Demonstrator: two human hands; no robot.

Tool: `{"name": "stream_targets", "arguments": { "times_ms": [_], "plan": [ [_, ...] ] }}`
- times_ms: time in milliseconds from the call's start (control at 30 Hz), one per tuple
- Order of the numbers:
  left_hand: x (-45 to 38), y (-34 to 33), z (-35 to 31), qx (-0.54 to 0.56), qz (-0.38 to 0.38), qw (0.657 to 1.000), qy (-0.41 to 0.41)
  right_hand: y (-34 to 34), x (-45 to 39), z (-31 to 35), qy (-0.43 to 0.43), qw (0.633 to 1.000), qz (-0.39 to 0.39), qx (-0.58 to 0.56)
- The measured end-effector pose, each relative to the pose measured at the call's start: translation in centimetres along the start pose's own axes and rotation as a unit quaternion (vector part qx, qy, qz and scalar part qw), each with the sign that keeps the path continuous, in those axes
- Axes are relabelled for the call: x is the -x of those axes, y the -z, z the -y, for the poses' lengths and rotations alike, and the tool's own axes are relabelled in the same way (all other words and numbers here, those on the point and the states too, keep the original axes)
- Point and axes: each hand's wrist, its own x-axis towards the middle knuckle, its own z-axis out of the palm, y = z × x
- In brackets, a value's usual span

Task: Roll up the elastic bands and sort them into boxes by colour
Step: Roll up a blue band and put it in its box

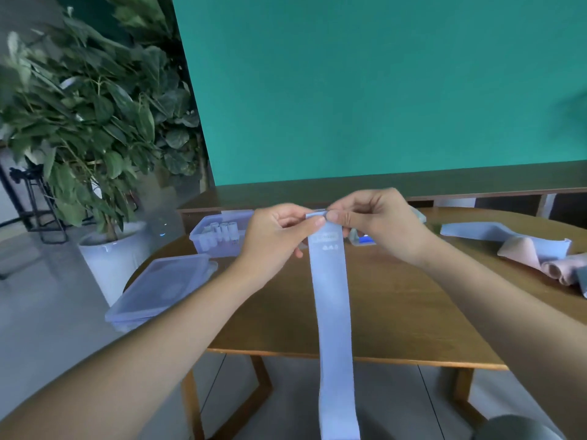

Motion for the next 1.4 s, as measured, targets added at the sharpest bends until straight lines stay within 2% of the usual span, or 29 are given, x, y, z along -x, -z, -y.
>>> {"name": "stream_targets", "arguments": {
  "times_ms": [167,500,667,867,1033,1200,1400],
  "plan": [
    [-1.1,-1.0,7.8,-0.071,0.0,0.996,0.05,-1.6,-1.0,-7.6,-0.071,0.997,0.02,0.034],
    [-4.6,-2.8,17.3,-0.065,-0.01,0.986,0.151,-2.8,-4.3,-18.1,-0.168,0.986,0.011,0.013],
    [-6.4,-2.6,18.6,-0.021,0.021,0.984,0.174,-2.7,-5.6,-20.3,-0.187,0.982,-0.008,0.004],
    [-7.8,-2.4,19.8,-0.059,0.046,0.975,0.209,-3.2,-7.2,-21.8,-0.206,0.976,-0.067,-0.011],
    [-8.7,-2.5,21.0,-0.079,0.001,0.977,0.197,-3.5,-7.8,-22.5,-0.219,0.972,-0.09,0.003],
    [-9.5,-2.3,22.1,-0.082,-0.026,0.98,0.177,-3.4,-6.9,-22.2,-0.226,0.963,-0.087,0.118],
    [-9.2,-2.6,22.1,-0.159,-0.068,0.971,0.165,-3.1,-4.8,-20.6,-0.213,0.963,-0.044,0.161]
  ]
}}
